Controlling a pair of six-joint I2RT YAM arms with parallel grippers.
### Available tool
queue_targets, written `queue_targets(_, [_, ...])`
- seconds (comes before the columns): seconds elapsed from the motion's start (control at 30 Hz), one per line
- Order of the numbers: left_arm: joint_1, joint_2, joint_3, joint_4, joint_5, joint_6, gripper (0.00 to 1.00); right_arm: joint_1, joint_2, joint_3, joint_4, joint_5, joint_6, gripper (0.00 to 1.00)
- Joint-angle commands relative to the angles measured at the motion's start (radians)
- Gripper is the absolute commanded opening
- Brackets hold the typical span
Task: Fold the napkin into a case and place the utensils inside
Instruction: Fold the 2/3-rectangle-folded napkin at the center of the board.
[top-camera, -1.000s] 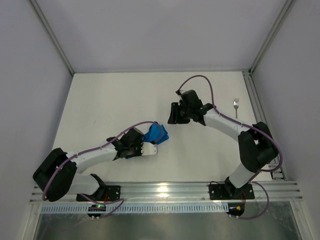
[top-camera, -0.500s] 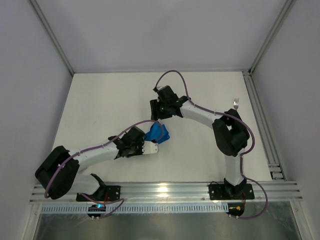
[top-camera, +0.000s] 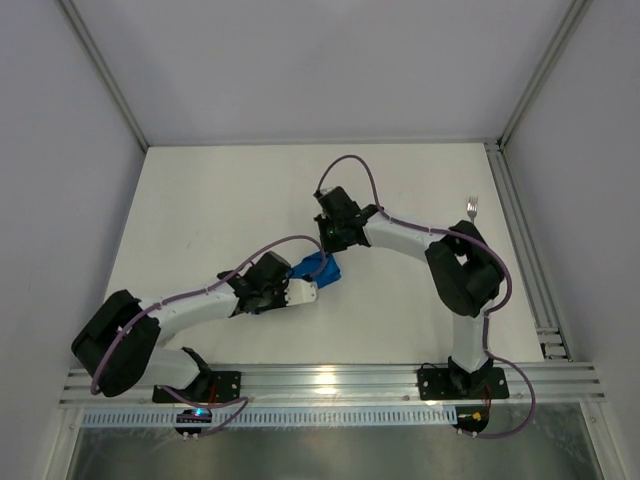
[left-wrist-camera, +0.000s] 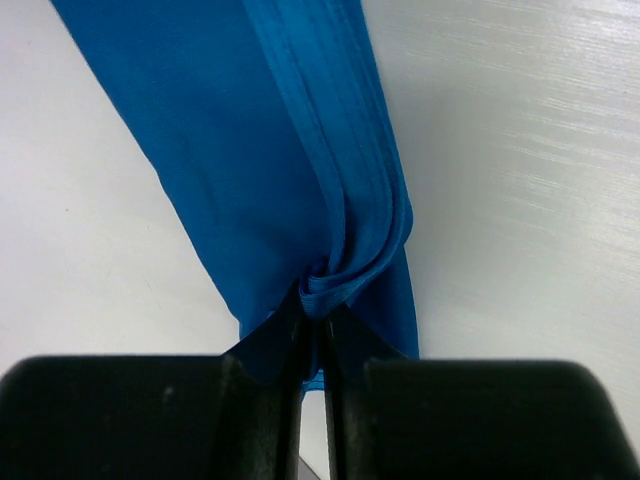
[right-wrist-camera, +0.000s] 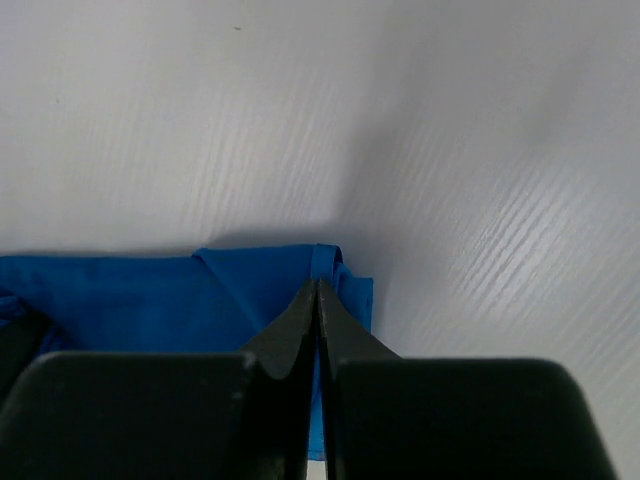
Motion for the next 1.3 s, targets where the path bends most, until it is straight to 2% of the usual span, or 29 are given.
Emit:
queue_targets(0.0, [0.016,0.039,0.021,-0.011,0.027,-0.078,0.09,0.006,-0.103,-0.049,0.059,0.023,0.025,0.04])
queue_targets(0.13, [0.044,0.047,0.060,-0.026,0.036,-0.121,0.12,0.015,-0.154,-0.136,0.117,0.066,0.037,0.04])
queue_targets(0.23, [0.057,0.042,0.070,-0.045,0.045,-0.143,0.17,0.023,-0.192,-0.213,0.168,0.095,0.043,0.04])
queue_targets(0.43, [0.067,-0.024,0.100,-0.135,0.131,-0.152,0.37,0.029,-0.238,-0.330,0.263,0.112,0.068,0.04])
queue_targets(0.6, [0.067,-0.056,0.150,-0.221,0.168,-0.155,0.42,0.037,-0.249,-0.356,0.301,0.112,0.070,0.04])
queue_targets(0.73, [0.067,-0.070,0.198,-0.290,0.274,-0.163,0.59,0.040,-0.261,-0.384,0.327,0.118,0.076,0.04])
queue_targets(0.83, [0.070,-0.079,0.256,-0.360,0.370,-0.173,0.65,0.043,-0.271,-0.402,0.350,0.113,0.070,0.04])
queue_targets(0.97, [0.091,-0.081,0.334,-0.400,0.467,-0.201,0.64,0.043,-0.278,-0.408,0.355,0.110,0.063,0.04])
queue_targets(1.03, [0.096,-0.062,0.365,-0.356,0.457,-0.245,0.57,0.043,-0.280,-0.410,0.353,0.107,0.057,0.04])
queue_targets(1.13, [0.096,0.007,0.379,-0.298,0.356,-0.284,0.45,0.045,-0.292,-0.419,0.384,0.109,0.053,0.04])
queue_targets(1.27, [0.094,0.125,0.397,-0.214,0.265,-0.288,0.42,0.046,-0.317,-0.433,0.405,0.093,0.048,0.04])
